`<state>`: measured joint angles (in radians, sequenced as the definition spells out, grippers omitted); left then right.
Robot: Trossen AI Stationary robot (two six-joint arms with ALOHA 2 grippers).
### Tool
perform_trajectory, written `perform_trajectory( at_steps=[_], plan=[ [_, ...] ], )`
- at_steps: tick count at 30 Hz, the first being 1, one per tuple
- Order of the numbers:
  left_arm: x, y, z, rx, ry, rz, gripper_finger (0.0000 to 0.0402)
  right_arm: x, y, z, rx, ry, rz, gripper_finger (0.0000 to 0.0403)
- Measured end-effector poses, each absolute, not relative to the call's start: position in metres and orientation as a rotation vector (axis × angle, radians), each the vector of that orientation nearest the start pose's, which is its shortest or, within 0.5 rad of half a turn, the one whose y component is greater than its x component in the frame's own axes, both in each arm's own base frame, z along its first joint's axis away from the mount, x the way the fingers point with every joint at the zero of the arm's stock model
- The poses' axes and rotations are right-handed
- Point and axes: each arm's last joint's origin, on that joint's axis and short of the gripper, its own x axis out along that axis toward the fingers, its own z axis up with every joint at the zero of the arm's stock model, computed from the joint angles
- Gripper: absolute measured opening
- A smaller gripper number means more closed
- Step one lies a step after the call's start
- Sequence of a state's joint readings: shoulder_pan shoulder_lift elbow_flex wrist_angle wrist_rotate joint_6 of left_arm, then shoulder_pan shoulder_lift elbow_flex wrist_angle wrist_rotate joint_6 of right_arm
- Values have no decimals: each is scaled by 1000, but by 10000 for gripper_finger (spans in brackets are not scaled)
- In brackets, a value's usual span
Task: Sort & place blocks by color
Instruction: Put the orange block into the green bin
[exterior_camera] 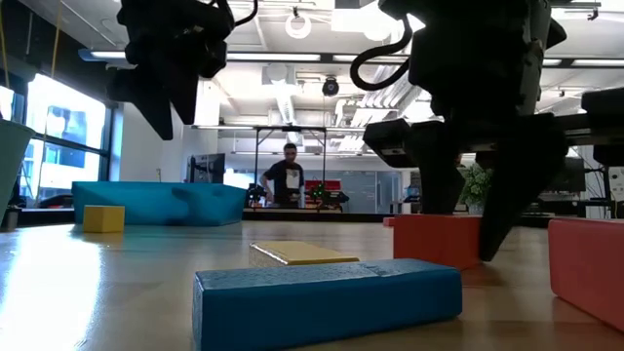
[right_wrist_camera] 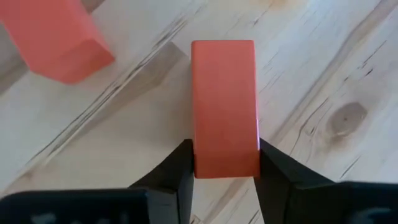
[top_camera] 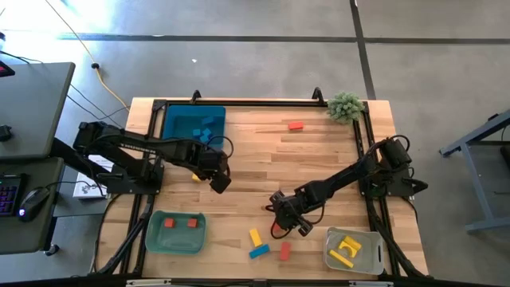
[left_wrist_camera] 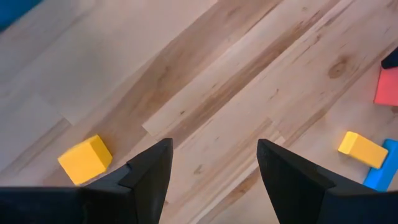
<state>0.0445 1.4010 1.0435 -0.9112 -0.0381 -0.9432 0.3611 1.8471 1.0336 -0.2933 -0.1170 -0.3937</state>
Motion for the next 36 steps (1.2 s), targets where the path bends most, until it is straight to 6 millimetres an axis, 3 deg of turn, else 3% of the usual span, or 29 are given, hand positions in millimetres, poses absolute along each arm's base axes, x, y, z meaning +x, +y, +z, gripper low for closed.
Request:
perform_trajectory(
  at_steps=[15,28,36],
  plan=[
    [248,60,242,-799,1151,609,225,333,114,141,-284,1002,451,107],
    [251,108,252,-884,940,292,225,364,81,186,-344,904,160,107],
    [249,129,258,-913,822,233,225,381,53,213,-351,873,-30,107]
  ],
)
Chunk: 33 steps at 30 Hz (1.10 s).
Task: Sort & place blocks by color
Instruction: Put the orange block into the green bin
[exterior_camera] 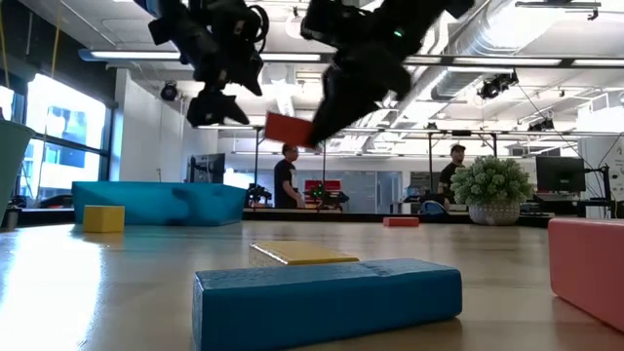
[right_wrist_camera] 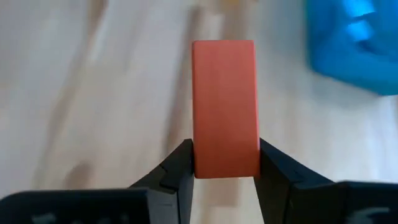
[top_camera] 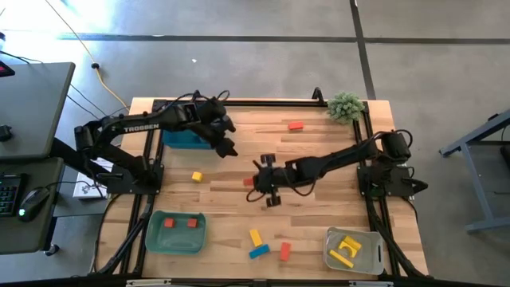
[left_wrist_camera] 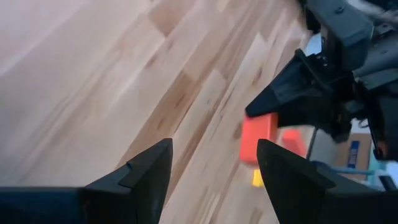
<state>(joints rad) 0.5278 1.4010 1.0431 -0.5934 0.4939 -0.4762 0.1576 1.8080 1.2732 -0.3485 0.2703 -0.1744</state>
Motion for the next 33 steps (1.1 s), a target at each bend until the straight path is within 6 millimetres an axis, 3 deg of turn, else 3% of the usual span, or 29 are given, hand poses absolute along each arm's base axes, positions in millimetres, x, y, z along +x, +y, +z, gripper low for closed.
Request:
perform_trajectory(
  at_steps=[8,13,33],
  plan=[
    [255,138,266,-880,699,223,225,393,16,238,-287,807,-291,107],
    [258,140,270,-853,648,218,225,396,1,242,-265,787,-338,107],
    [259,142,269,-830,638,280,225,401,-2,250,-350,706,-450,107]
  ],
)
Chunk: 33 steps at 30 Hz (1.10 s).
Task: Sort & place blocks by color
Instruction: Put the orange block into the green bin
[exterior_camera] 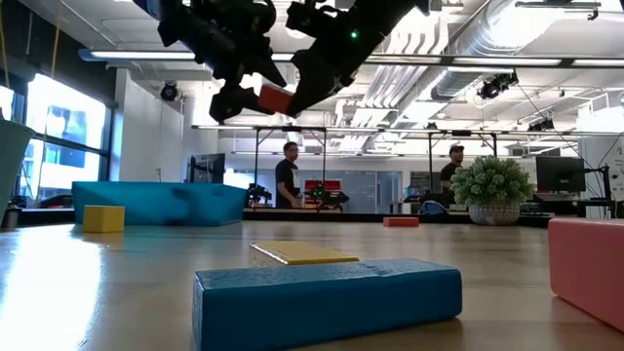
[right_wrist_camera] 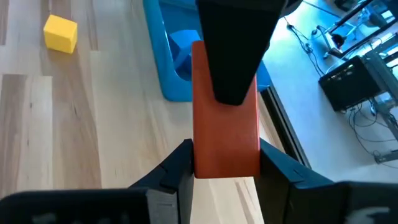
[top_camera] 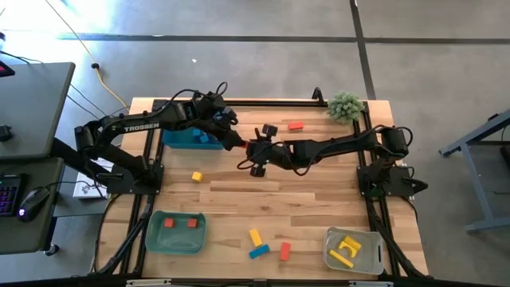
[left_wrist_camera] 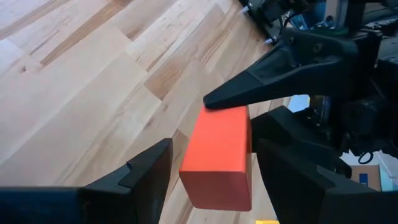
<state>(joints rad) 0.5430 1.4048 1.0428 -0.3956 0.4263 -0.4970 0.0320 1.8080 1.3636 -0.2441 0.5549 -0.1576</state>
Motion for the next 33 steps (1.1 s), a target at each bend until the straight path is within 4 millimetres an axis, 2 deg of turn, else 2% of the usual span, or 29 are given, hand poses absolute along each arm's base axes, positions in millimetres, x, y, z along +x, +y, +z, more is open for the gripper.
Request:
perform_trajectory(
  at_steps=[6,16,19,27,33],
  plan=[
    [259,142,269,-831,639,279,219,401,-4,252,-350,690,-471,107],
    [259,142,269,-814,634,257,117,402,-4,252,-356,679,-484,107],
    [259,142,269,-802,635,254,113,402,-3,252,-357,679,-482,107],
    [262,128,264,-725,723,251,107,403,8,252,-324,668,-397,198],
    [256,105,260,-667,876,347,107,401,18,249,-254,682,-338,213]
  ],
)
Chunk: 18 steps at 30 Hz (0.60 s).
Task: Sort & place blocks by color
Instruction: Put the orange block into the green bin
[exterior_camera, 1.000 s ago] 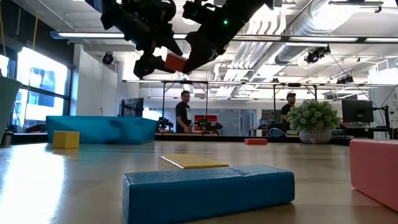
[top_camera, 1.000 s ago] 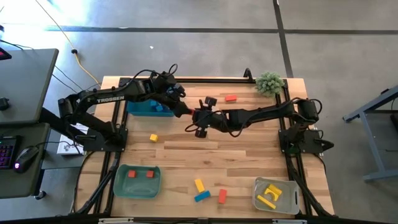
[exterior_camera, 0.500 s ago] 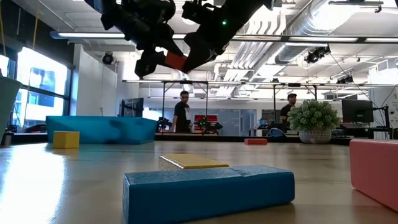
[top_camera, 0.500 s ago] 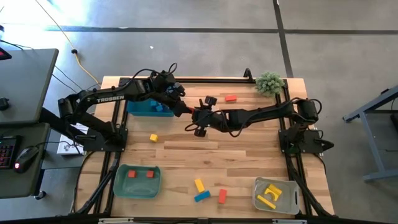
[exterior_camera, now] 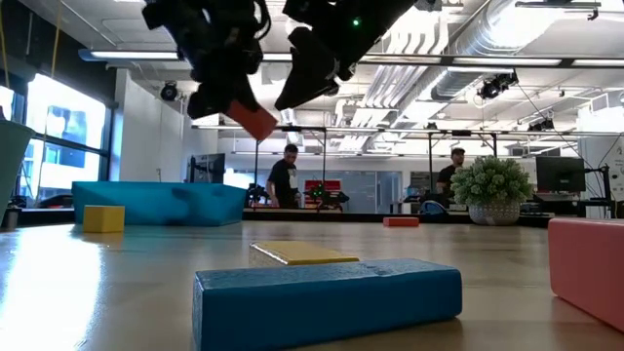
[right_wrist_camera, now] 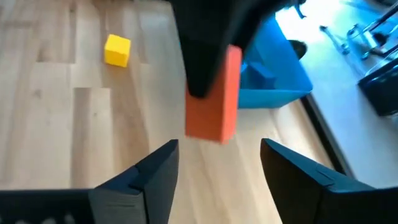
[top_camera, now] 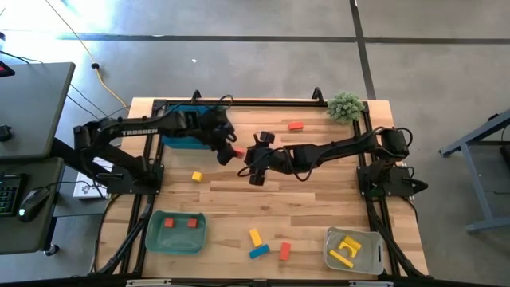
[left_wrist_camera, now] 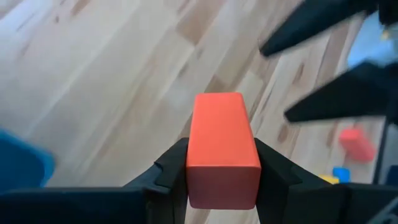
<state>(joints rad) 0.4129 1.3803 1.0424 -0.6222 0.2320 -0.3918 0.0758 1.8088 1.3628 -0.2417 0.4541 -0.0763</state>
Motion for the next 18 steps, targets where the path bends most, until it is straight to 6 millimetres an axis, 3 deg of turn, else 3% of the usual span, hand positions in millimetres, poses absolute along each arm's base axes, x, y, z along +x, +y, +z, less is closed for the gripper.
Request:
perform_trajectory(
  at_steps=[12,18],
  plan=[
    [220,25,291,-673,964,393,107,401,34,247,-64,674,-235,205],
    [199,-17,293,-731,1076,409,107,401,38,247,71,683,-119,206]
  ],
)
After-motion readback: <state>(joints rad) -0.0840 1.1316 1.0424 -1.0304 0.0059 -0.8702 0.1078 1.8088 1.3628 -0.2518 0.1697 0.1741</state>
